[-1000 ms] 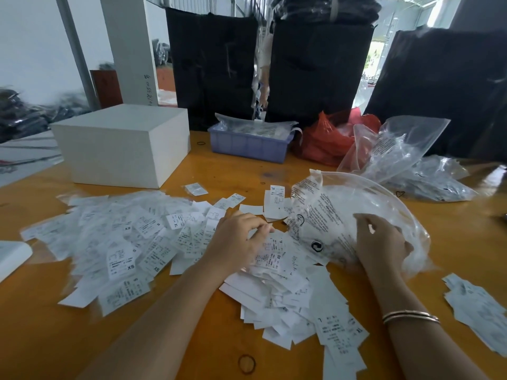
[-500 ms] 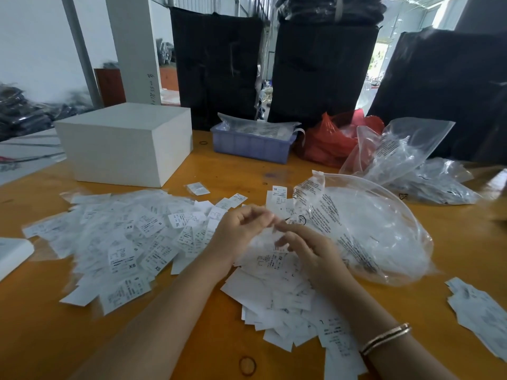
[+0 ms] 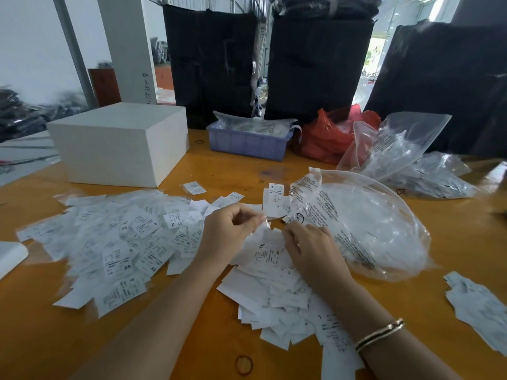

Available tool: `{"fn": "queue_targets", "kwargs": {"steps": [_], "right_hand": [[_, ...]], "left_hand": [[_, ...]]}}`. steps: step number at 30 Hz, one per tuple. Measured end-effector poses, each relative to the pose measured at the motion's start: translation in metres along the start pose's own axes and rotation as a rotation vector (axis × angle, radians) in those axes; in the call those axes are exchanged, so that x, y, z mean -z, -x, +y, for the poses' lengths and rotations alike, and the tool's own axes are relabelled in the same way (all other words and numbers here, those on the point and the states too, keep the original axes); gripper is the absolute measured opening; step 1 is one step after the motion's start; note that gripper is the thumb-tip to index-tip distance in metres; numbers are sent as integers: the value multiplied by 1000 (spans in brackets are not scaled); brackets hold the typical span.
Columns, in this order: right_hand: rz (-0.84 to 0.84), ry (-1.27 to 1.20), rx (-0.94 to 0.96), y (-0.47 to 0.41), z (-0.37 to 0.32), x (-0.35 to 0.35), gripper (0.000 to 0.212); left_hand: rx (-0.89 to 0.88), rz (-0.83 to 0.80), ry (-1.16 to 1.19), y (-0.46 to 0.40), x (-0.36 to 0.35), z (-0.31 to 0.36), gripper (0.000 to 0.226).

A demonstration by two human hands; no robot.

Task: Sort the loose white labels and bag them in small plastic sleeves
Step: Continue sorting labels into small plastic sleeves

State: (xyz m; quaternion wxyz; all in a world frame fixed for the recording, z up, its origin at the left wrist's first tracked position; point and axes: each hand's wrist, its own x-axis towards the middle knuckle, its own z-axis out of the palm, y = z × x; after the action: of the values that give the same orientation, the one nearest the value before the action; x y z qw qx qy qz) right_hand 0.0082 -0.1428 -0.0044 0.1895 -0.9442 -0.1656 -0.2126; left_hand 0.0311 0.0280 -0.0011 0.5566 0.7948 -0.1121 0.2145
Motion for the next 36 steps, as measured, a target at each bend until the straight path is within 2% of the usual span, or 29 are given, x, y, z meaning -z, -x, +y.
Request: {"fn": "queue_targets", "kwargs": {"steps": [2,5,7,12,16,18,21,23,28,34,36], "right_hand": [[62,-211,-102,0,-1,1,8],[189,-519,-255,0,1,5,29],[266,-702,-314,0,3,10,34],[230,-1067,-370,3,4,14,25],[231,-1009,-361,3,0,12,5],[256,-985,-423,2,1,11,18],[252,-1077,-443,0,1,12,44],[252,-1075,-386,1,0,13,50],[315,-712,-181,4,-2,12,34],[299,-574,-58,6,-7,12,43],[277,-527,-41,5,-6,11,40]], "left_hand": [[-33,-15,-54,1,0,-1,14],[-116,-48,-179,3,0,1,20],[-176,-63,-237,3,0,2,20],[-232,-96,-320,5,2,3,21],[-244,-108,-350,6,1,4,26],[-246,-108,-349,5,1,4,25],[-238,-125,-370,5,1,3,27],[-230,-143,-391,6,1,2,27],[-254,-190,-429,5,0,0,25],[-256,-215,-418,4,-1,1,25],[-268,-225,-422,4,-1,2,25]]}}
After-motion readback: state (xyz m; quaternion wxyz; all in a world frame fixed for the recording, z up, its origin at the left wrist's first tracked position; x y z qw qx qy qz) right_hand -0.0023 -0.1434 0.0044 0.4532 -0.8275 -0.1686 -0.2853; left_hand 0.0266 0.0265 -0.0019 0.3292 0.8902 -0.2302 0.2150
